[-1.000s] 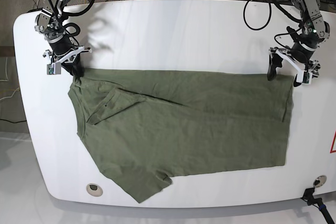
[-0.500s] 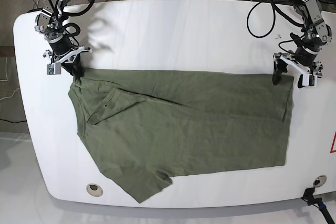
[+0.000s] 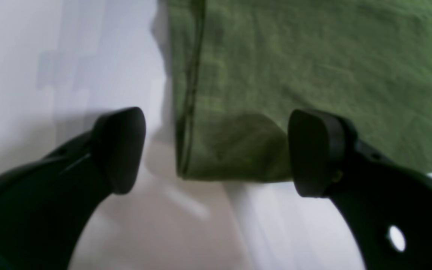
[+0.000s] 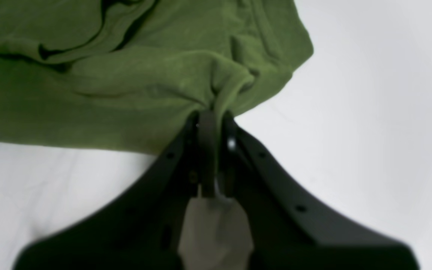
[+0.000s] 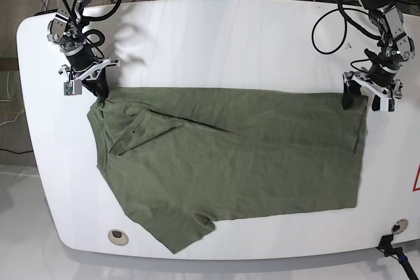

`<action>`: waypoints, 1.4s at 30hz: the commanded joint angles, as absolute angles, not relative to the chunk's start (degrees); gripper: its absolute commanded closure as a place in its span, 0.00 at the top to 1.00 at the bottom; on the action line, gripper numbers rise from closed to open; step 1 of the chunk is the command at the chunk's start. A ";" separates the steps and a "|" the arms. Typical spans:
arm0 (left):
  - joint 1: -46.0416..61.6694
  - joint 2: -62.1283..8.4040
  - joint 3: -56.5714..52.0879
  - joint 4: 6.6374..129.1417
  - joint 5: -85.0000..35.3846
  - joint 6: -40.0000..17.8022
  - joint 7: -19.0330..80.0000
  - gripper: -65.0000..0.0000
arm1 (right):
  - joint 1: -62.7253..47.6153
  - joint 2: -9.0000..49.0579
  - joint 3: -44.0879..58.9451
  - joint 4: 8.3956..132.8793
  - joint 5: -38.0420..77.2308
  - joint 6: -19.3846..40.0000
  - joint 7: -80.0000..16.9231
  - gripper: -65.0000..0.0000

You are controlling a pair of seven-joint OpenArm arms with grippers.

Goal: Fold the T-shirt properly

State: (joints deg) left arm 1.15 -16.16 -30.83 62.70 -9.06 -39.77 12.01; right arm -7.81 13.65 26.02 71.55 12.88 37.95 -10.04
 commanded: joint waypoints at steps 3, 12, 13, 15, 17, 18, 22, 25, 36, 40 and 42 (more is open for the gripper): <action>0.84 -16.75 -30.99 63.16 -9.54 -40.00 11.74 0.47 | -7.78 14.29 26.15 72.13 13.23 38.20 -10.15 0.00; 1.01 -16.66 -30.99 63.16 -9.54 -40.00 11.74 0.00 | -8.13 14.29 26.15 72.40 13.32 38.20 -10.15 0.00; 1.19 -16.66 -30.99 63.16 -9.54 -40.00 11.74 0.00 | -8.22 14.29 26.15 72.48 13.32 38.20 -10.15 0.00; 1.36 -16.66 -30.99 63.16 -9.54 -40.00 11.74 0.00 | -8.66 14.29 26.15 72.48 13.32 38.20 -10.15 0.00; 2.51 -16.66 -30.99 63.25 -9.54 -40.00 11.74 0.00 | -9.36 14.29 26.24 72.57 13.41 38.37 -10.15 0.00; 3.12 -16.66 -30.99 63.34 -9.54 -40.00 11.74 0.00 | -9.71 14.29 26.24 72.57 13.41 38.37 -10.15 0.00; 5.93 -16.57 -30.99 63.34 -9.63 -40.00 11.74 0.00 | -12.53 14.20 26.51 74.77 13.49 38.37 -10.15 0.00; 8.40 -14.99 -31.25 63.43 -9.71 -40.00 11.74 0.00 | -16.04 13.32 26.51 77.85 13.49 38.29 -10.15 0.00; 21.76 -14.81 -31.34 66.15 -9.80 -40.00 11.65 0.00 | -30.11 12.18 26.68 85.58 13.58 38.20 -10.15 0.00; 28.62 -14.81 -31.25 73.45 -9.80 -40.00 11.74 0.00 | -33.63 12.18 26.68 85.76 13.58 38.20 -10.15 0.00; 30.73 -14.81 -31.34 75.30 -9.80 -40.00 11.74 0.00 | -35.21 12.26 26.68 85.76 13.58 38.20 -10.07 0.00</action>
